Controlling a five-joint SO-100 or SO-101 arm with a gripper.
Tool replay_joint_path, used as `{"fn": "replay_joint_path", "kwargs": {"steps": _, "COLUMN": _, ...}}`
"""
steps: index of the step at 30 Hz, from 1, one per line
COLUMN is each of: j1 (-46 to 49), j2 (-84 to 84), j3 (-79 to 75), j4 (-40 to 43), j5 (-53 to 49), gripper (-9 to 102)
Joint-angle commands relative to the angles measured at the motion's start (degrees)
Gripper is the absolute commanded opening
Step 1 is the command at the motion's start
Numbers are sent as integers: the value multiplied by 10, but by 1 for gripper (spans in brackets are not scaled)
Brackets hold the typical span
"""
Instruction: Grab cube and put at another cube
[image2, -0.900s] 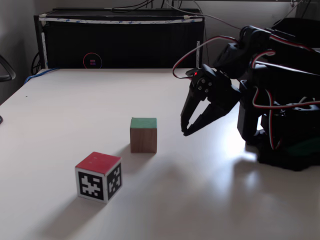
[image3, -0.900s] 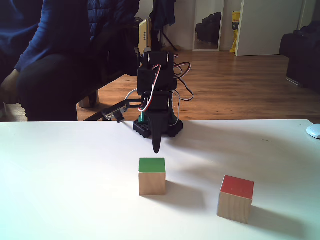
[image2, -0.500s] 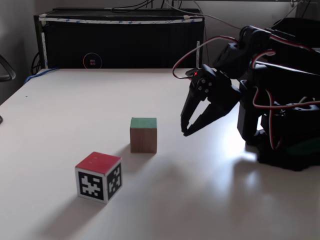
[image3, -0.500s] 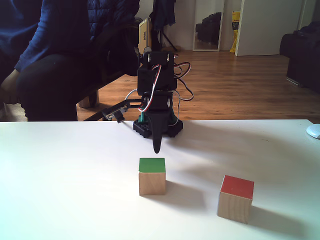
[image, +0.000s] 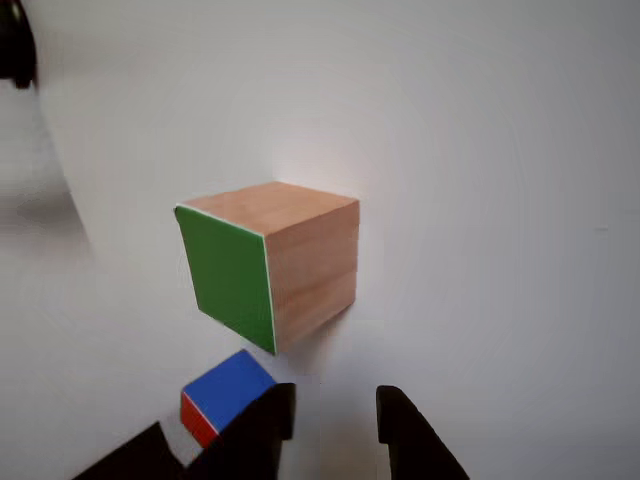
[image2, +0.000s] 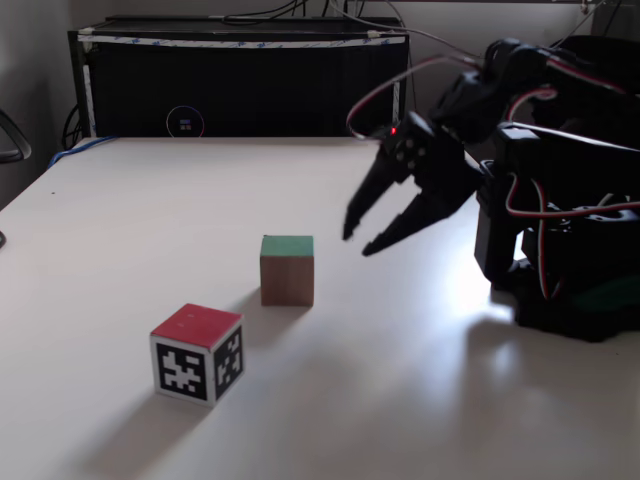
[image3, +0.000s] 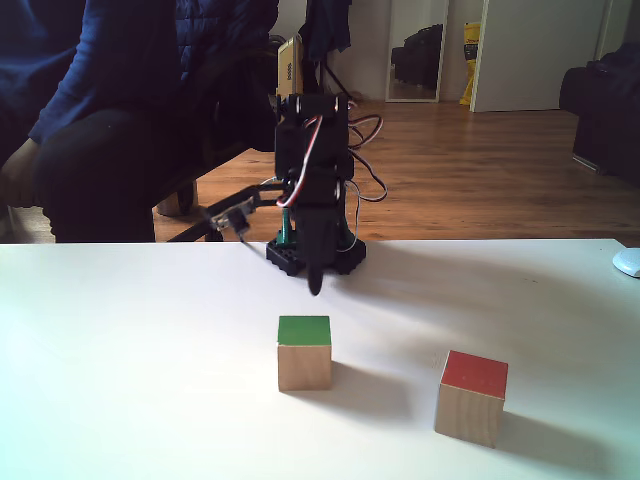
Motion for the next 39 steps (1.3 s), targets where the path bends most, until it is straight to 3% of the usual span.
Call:
{"fn": "replay_joint_path", "kwargs": {"steps": 1, "j1": -7, "j2": 3, "j3": -31, "j4": -9, "j5": 7, "gripper": 18}}
{"fn": "replay_joint_path", "kwargs": {"steps": 10, "j1": -35, "j2": -19, "j3": -131, "j4": 1, "j5": 12, "gripper": 24}}
{"fn": "replay_joint_path", "kwargs": {"steps": 22, "j1": -1, "j2": -458, "j3": -412, "j4": 4, "j5": -11, "gripper": 32}}
{"fn": "replay_joint_path", "kwargs": {"steps": 39, "j1": 39, "j2": -817, "j3": -521, "j4": -28, "j5": -67, "gripper": 38}}
